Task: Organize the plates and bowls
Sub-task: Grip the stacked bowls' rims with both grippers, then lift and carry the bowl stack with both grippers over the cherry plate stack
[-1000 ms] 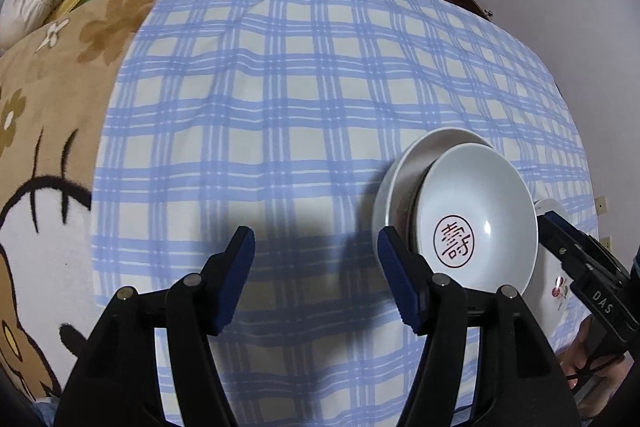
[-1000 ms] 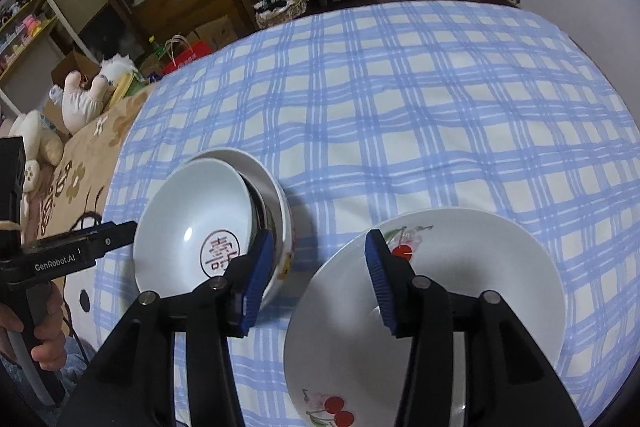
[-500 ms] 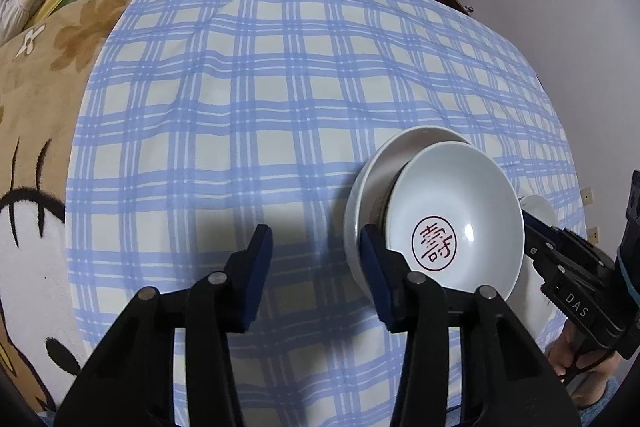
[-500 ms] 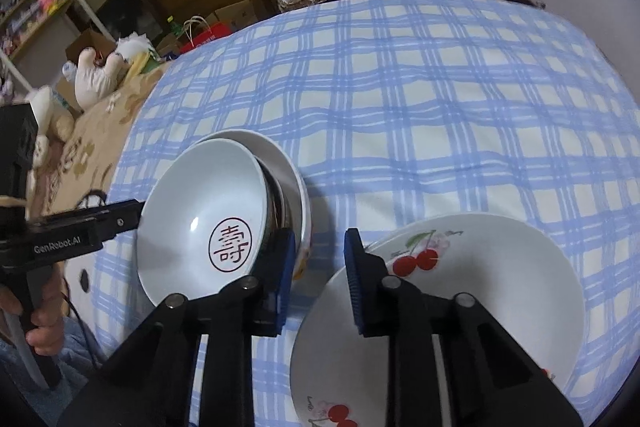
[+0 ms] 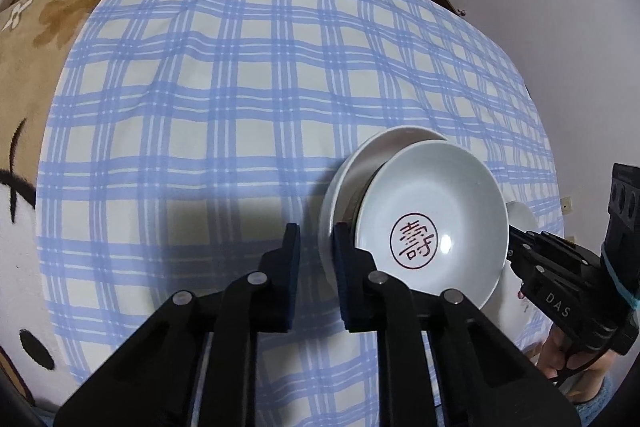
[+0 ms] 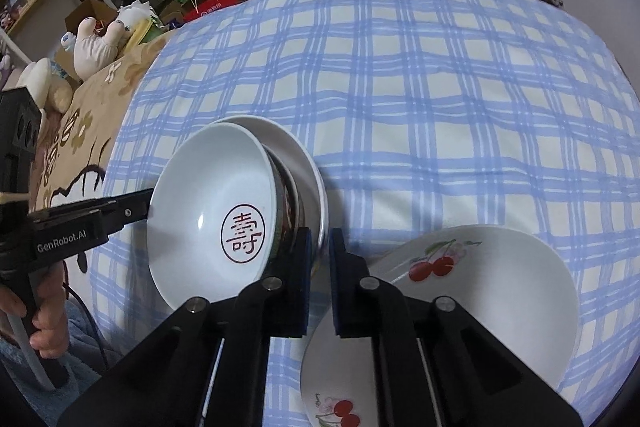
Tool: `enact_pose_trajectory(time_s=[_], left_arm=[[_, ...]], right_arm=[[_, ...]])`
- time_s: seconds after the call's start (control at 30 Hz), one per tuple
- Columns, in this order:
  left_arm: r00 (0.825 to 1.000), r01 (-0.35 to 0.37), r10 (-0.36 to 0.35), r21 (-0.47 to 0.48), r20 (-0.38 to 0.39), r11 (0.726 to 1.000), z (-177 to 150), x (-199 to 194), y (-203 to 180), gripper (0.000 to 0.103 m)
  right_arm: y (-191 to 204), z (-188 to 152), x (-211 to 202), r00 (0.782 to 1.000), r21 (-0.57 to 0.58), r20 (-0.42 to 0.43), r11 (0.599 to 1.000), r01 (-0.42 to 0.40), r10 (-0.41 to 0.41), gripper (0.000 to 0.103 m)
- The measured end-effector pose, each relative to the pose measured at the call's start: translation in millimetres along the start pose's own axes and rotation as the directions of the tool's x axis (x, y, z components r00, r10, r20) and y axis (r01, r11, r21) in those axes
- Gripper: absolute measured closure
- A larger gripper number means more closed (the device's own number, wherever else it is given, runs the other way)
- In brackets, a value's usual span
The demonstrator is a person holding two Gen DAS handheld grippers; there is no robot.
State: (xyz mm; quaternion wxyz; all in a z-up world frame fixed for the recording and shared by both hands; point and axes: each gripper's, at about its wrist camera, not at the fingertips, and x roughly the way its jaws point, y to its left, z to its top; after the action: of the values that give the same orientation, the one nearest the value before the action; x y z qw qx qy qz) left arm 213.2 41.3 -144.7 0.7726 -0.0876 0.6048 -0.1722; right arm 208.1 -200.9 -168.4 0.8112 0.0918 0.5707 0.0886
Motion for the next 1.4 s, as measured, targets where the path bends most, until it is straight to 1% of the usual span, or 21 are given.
enact_pose_trajectory(time_s=[0.07,0.13,0.37,0.6,0.73,0.87,0.97,1.03,1.1,1.2,1.3,1.4], left_arm=[[1.0,-0.003,0.003,0.007,0.003,1.0,1,0,-3,0.09],[1.0,-0.005,0.005,0.005,0.005,1.0,2,1,-3,0.09],[1.0,0.024,-0.024,-0.054,0.0,0.998,5,5,2,0.09],[1.0,0.006,-0.005,-0.062,0.01,0.998,2,3,2,0.09],[1.0,-0.017,0.018,-0.055,0.021,0.998,1,2,0,0.09],[0.999,-0.042,0.043,-0.049,0.026,0.998,1,5,-3,0.084],[0.999,-0.043,0.044,-0.039,0.017,0.998,1,6,-3,0.084],[0.999,-0.032,0.033,-0.042,0.006,0.999,2,7,-2,0.086],[1.0,-0.004,0.004,-0.034,0.0,0.999,1,7,-3,0.098],[1.0,-0.016,0.016,-0.032,0.01,0.999,1,5,-6,0.099],[1.0,-0.005,0.006,-0.05,0.017,0.999,1,3,-7,0.099],[1.0,0.002,0.0,-0.067,0.027,0.998,0,2,-7,0.099]], right_arm=[[-3,2,2,1.0,0.017,-0.013,1.0,-0.009,0.009,0.094],[-5,3,3,0.999,0.033,-0.026,0.999,-0.017,0.018,0.094],[-6,5,6,0.999,0.067,-0.041,0.998,-0.022,0.025,0.094],[-10,5,11,0.998,0.138,-0.051,0.99,-0.033,0.041,0.093],[-5,3,11,0.999,0.125,-0.037,0.992,-0.011,0.015,0.093],[-3,1,10,1.0,0.114,-0.02,0.993,0.007,-0.004,0.093],[0,0,9,1.0,0.089,-0.014,0.996,0.019,-0.018,0.093],[0,-2,8,1.0,0.085,-0.005,0.996,0.018,-0.017,0.093],[0,-4,7,1.0,0.086,0.012,0.996,0.017,-0.018,0.094],[-1,-8,4,0.999,0.103,0.041,0.995,0.011,-0.016,0.094],[-3,-9,2,0.999,0.131,0.053,0.991,-0.003,-0.004,0.094],[-2,-8,1,0.998,0.135,0.055,0.991,0.0,-0.007,0.094]])
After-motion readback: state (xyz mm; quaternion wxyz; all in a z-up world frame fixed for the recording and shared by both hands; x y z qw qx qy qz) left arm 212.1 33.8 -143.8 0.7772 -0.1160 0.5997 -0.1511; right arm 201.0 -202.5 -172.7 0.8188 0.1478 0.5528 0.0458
